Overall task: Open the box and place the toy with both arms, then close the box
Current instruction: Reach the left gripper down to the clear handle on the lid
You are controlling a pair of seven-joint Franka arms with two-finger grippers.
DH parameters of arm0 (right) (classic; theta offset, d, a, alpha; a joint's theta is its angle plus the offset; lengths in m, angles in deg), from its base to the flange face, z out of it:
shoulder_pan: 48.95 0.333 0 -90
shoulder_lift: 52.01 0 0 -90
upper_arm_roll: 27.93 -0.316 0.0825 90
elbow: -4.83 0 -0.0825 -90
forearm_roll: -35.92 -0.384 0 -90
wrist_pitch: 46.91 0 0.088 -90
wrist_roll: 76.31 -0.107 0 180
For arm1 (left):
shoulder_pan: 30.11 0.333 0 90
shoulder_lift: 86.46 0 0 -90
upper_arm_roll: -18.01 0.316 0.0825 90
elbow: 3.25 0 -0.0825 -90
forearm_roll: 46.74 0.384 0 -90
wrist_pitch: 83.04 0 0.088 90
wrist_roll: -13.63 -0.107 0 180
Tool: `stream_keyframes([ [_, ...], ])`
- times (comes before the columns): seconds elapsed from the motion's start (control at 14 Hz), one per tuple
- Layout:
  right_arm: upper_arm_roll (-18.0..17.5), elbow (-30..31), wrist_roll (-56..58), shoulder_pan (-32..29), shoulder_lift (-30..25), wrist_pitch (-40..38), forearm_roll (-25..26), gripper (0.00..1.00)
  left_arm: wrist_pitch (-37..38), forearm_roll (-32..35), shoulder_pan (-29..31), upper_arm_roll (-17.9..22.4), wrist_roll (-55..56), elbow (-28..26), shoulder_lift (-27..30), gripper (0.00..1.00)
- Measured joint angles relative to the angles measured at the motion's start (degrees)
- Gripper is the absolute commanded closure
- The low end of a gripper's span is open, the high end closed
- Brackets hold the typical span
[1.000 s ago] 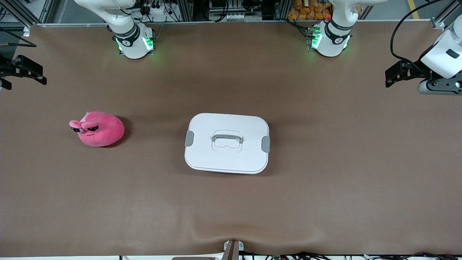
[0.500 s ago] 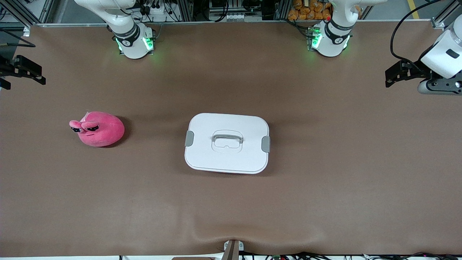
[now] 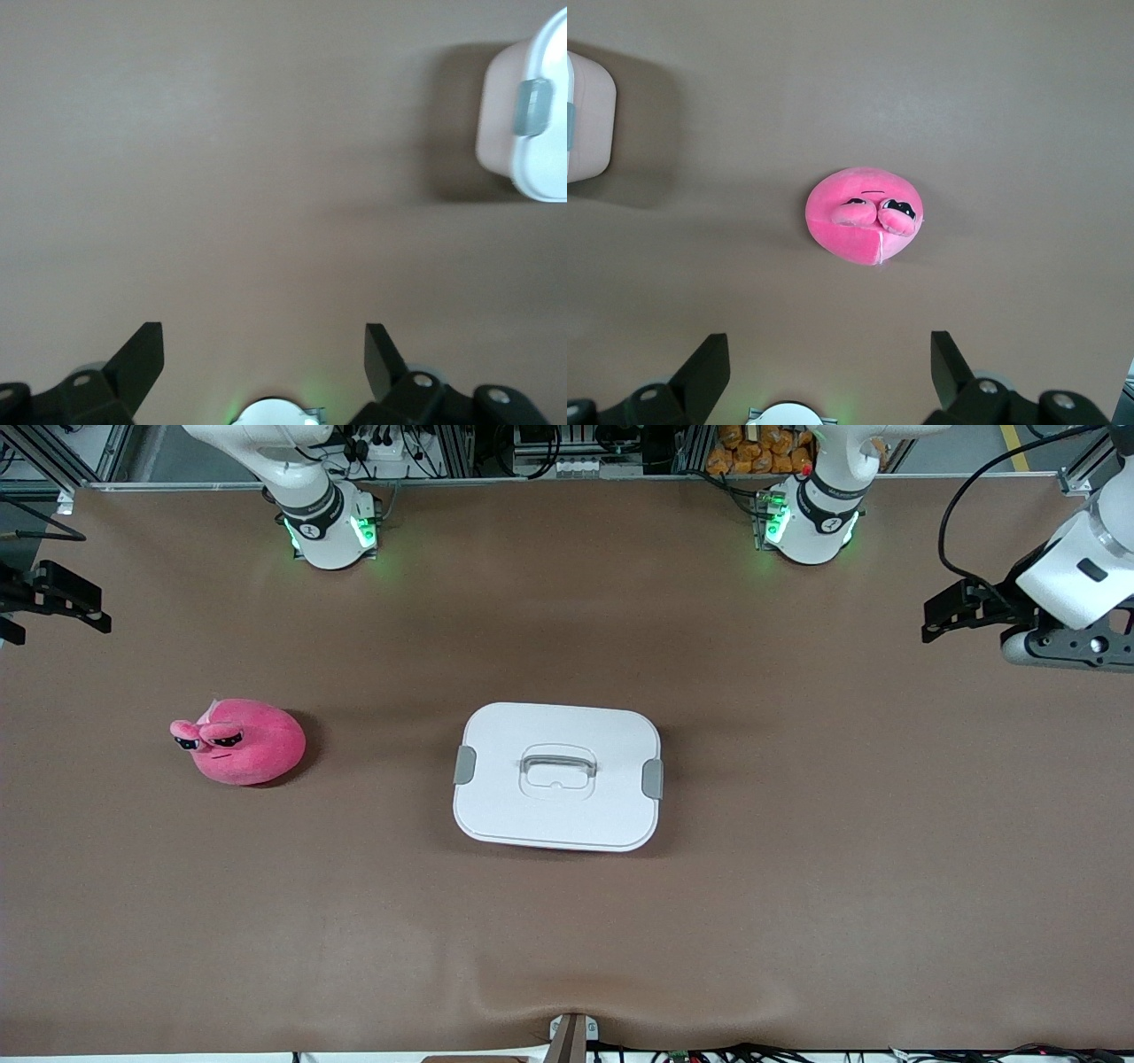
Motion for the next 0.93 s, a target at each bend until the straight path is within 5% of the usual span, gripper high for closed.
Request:
stream_keyframes([
  [0.93, 0.0, 0.0, 0.0, -0.1, 0.2, 0.0, 0.0, 0.0, -3.6, -0.9, -6.8, -7.8, 42.8, 11.5, -13.2, 0.0],
])
